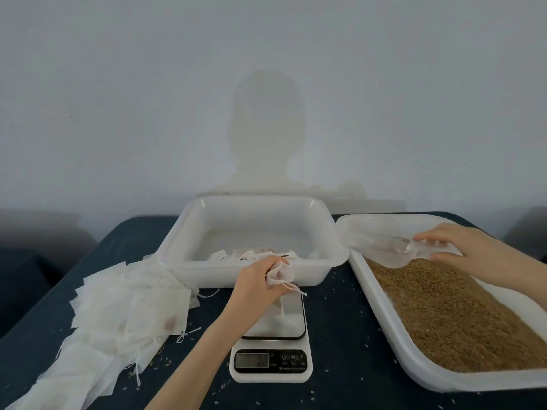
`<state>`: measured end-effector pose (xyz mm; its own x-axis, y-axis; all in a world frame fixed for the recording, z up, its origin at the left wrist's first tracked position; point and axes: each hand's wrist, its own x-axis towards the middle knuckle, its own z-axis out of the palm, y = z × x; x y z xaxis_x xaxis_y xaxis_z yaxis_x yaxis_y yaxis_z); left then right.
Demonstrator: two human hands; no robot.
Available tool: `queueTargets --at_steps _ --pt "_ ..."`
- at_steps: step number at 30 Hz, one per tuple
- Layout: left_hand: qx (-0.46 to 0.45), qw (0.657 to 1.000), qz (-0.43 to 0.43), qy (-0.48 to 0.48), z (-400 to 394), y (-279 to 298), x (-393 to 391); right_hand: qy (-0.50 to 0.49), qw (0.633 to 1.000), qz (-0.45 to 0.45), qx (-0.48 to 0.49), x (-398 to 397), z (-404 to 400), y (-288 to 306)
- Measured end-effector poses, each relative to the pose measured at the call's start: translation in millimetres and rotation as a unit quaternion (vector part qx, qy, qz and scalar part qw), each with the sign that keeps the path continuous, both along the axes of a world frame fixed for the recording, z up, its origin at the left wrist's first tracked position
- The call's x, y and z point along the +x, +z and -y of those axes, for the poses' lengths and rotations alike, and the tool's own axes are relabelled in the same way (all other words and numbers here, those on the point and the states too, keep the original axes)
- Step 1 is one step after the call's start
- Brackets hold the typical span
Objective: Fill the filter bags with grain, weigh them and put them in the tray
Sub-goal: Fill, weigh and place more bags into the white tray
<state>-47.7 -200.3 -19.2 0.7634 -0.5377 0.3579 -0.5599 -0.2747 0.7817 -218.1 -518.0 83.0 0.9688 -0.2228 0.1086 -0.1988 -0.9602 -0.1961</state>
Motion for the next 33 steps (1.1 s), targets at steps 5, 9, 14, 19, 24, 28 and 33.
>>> queueTargets --at_steps 5,9,14,19,24,28,33 --pt "-0.045 0.994 -0.100 -0.003 1 -16 2 -0.093 0.988 -0.110 -0.058 -7 33 -51" --pt "0.120 0.992 -0.032 0.024 -9 -39 10 -0.105 0.980 -0.163 -0.052 -7 39 -79" --pt "0.158 0.987 -0.016 0.007 -32 -41 17 -0.115 0.972 -0.199 -0.056 -5 41 -103" --pt "0.090 0.994 -0.056 -0.005 -61 -35 18 -0.111 0.972 -0.198 -0.064 -5 38 -111" --pt "0.000 0.995 -0.092 0.042 -85 -37 20 -0.139 0.964 -0.189 -0.125 -5 34 -98" --pt "-0.016 0.993 -0.095 0.075 -93 -42 21 -0.152 0.975 -0.077 -0.143 6 5 -71" --pt "-0.037 0.989 -0.096 0.103 -89 -51 21 -0.081 0.990 0.061 -0.098 27 -79 -42"
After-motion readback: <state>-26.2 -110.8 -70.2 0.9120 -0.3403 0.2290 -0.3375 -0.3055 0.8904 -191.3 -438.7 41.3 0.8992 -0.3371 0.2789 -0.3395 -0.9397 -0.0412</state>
